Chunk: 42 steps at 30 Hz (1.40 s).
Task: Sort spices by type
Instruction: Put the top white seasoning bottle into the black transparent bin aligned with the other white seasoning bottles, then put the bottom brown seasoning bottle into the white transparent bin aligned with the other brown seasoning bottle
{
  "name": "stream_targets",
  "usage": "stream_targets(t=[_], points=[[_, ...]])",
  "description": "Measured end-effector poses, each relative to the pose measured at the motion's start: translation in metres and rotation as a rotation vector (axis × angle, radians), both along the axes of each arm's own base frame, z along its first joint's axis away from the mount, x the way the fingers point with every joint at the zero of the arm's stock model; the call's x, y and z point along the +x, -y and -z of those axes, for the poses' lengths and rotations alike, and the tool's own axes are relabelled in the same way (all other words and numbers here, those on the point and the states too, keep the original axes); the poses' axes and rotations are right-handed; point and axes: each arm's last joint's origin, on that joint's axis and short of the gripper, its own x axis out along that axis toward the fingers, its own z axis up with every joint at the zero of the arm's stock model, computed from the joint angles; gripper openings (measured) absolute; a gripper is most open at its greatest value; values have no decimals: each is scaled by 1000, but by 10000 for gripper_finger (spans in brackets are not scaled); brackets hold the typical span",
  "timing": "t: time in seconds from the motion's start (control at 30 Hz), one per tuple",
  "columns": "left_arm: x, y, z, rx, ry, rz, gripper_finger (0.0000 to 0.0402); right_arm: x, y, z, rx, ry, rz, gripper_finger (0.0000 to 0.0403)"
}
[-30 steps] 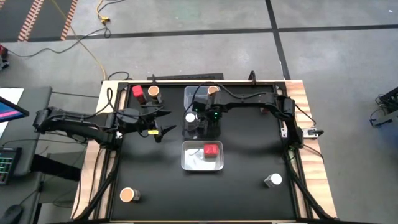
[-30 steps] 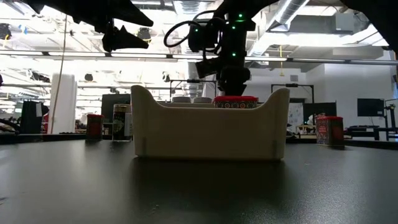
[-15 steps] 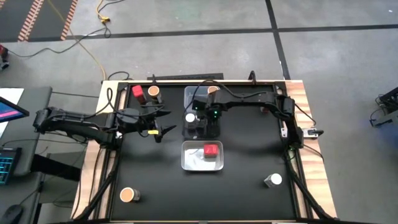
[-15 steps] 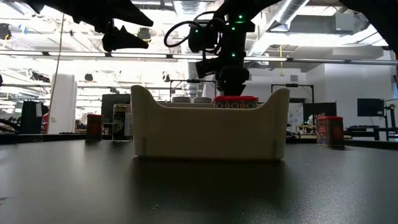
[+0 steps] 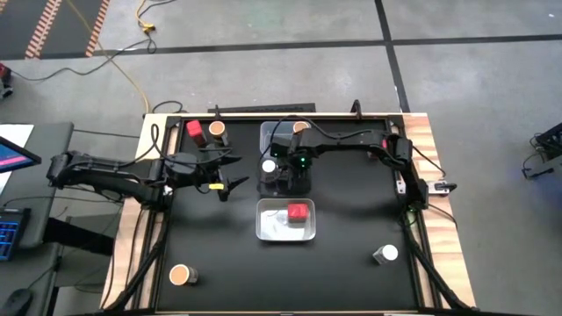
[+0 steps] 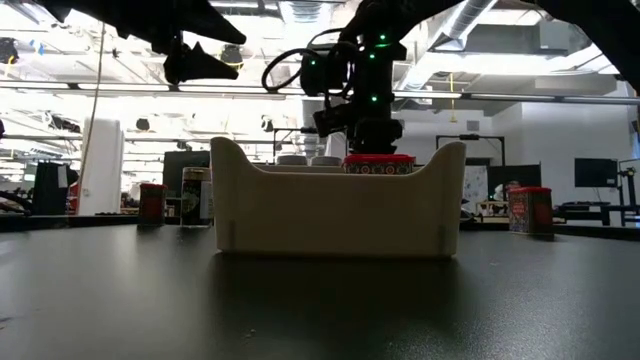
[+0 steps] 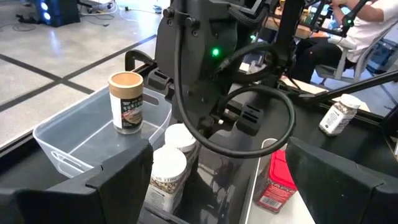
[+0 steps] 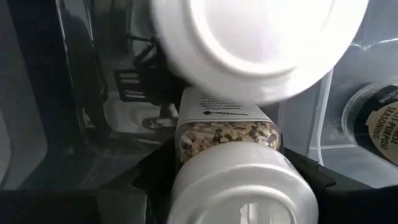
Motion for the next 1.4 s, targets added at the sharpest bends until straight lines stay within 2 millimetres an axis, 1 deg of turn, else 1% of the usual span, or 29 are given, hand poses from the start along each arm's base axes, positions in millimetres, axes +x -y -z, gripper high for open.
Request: stream_targets(t=[0.33,0.5,0.77,0.9,1.0,1.23,1.33,1.4], points=[[0,0,2,0,-17,0,352,0,0,1,1,-2,8,240],[0,0,2,0,-17,0,352,0,0,1,0,-7,-14,241],[0,0,2,0,-17,0,352,-1,0,4,0,-22,-18,271],[0,0,2,0,-17,0,352,-2,0,1,1,-26,-17,276],[0,0,2,1,-18,0,352,-2,0,-10,1,-24,-17,277],[0,0,2,6,-20,1,352,-4,0,-52,6,-32,14,277],[0,0,2,7,-20,1,352,-12,1,-73,12,-31,70,277],[0,0,2,7,-20,1,352,-23,1,-88,12,-7,112,277]])
